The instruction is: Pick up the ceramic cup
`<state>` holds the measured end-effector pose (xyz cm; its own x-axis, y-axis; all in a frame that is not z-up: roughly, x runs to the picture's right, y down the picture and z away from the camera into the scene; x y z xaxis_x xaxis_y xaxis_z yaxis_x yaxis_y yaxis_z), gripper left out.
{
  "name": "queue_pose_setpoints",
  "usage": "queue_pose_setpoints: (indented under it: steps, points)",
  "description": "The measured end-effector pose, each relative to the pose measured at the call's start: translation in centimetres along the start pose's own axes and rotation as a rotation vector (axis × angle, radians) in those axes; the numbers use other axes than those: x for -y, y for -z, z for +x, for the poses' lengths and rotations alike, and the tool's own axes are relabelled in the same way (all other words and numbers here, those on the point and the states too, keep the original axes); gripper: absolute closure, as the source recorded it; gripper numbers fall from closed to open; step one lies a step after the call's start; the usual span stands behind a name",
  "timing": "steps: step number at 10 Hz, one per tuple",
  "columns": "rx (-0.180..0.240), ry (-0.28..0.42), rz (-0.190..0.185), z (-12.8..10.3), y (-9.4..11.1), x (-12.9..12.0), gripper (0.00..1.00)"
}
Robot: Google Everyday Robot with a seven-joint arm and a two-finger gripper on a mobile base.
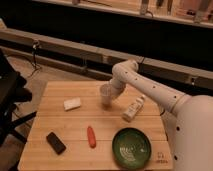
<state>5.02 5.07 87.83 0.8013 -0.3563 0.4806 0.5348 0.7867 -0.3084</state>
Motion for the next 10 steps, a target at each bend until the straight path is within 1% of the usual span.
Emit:
queue_pose_setpoints:
  steps: [1,2,3,5,7,8,10]
  points:
    - [-0.006,0.003,0.017,0.0,1.2,0.1,1.00]
    - [-0.009,0.008,0.006,-0.2,1.9,0.3,1.00]
    - [-0.010,0.018,-0.002,-0.4,2.0,0.5,1.00]
    - [-0.014,0.024,-0.004,-0.2,2.3,0.4,1.00]
    - [-0.013,0.033,0.009,-0.6,2.7,0.8,1.00]
    - [-0.014,0.035,0.016,-0.8,3.3,1.1,1.00]
    - [-0.020,0.042,0.016,-0.8,5.0,1.4,1.00]
